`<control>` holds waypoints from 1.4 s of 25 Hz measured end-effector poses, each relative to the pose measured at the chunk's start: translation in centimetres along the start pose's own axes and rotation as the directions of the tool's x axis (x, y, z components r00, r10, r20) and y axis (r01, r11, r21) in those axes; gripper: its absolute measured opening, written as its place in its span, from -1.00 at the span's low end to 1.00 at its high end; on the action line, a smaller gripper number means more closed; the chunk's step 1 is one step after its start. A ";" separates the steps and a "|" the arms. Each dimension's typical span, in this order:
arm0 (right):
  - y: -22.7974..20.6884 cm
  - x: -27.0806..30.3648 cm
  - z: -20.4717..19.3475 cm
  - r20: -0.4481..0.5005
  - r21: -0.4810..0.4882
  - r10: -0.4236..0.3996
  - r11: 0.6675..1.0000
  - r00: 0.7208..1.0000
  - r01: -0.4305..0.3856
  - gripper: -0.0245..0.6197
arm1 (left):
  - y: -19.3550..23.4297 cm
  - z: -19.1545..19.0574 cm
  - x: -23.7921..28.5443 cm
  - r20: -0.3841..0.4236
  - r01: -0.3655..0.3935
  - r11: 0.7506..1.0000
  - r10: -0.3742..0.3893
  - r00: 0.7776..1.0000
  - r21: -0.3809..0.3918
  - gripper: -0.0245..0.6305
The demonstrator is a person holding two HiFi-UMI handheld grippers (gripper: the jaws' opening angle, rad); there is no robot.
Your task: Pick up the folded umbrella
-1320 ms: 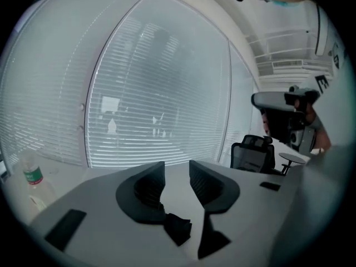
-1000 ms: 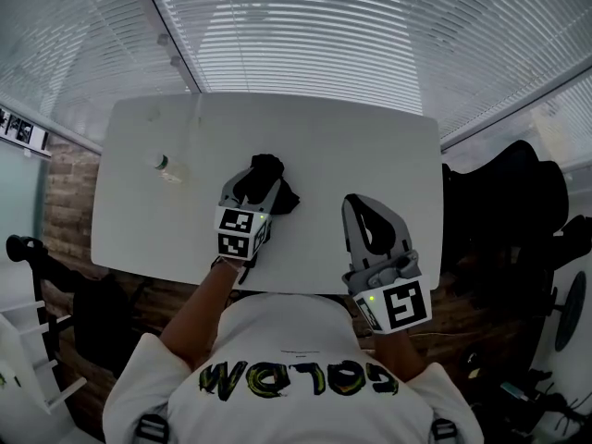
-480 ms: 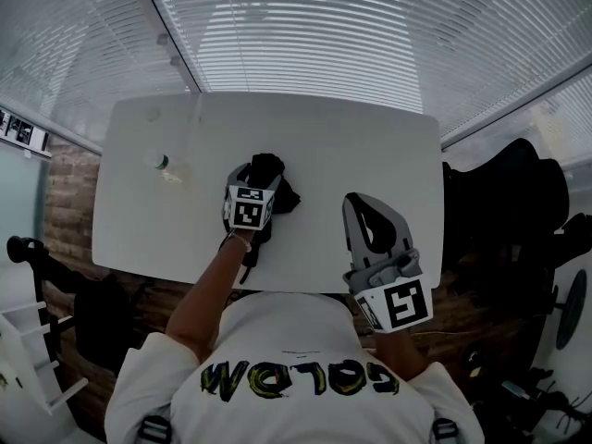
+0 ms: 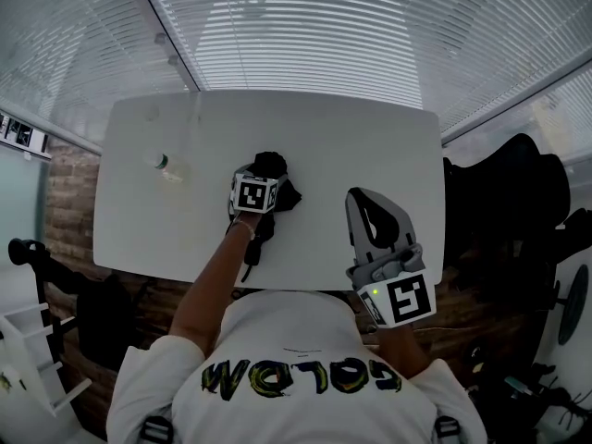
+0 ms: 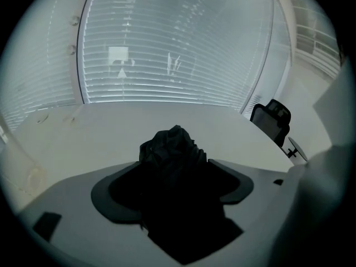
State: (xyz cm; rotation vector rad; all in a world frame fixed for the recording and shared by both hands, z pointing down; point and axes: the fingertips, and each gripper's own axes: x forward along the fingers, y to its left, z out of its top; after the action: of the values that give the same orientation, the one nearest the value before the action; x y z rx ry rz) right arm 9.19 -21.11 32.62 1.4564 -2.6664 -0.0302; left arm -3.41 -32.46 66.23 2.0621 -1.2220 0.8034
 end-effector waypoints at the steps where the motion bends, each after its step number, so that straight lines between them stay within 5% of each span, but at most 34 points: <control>1: 0.0 0.0 0.0 -0.001 -0.001 0.001 1.000 1.000 -0.001 -0.89 | 0.0 -0.1 0.1 -0.012 -0.003 1.000 0.003 1.000 0.000 0.19; 5: 0.3 0.2 0.1 -0.003 -0.006 0.013 1.000 1.000 -0.013 -0.89 | 0.8 -0.2 0.3 -0.042 -0.016 0.999 0.014 0.999 -0.029 0.33; 9: 0.6 0.3 0.3 -0.006 -0.011 0.021 1.000 1.000 -0.021 -0.89 | 0.5 -1.3 1.3 -0.080 0.060 0.989 -0.071 0.994 -0.132 0.45; 14: 0.2 0.4 0.0 -0.010 -0.011 0.014 1.000 1.000 -0.015 -0.89 | 0.0 -1.3 1.6 -0.099 0.074 0.993 -0.083 0.992 -0.094 0.44; 17: 0.2 0.5 -0.2 -0.015 -0.008 0.012 1.000 1.000 -0.012 -0.89 | -0.9 -1.3 1.7 -0.095 0.118 0.990 -0.126 0.987 -0.082 0.17; 23: 0.0 0.6 -0.5 -0.018 -0.005 0.010 1.000 1.000 -0.010 -0.89 | -1.2 -0.9 1.4 -0.078 0.133 0.989 -0.138 0.987 -0.067 -0.04; 35: -0.8 0.3 -0.8 -0.016 -0.001 -0.002 1.000 1.000 0.002 -0.89 | -1.7 1.0 -1.4 0.021 0.162 0.986 -0.161 0.987 -0.047 -0.13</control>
State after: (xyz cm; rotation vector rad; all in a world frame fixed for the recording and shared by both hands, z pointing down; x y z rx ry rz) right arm 9.75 -21.74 33.40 1.4525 -2.6524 -0.0197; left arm -2.21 -31.76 64.24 2.1016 -1.0561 0.6757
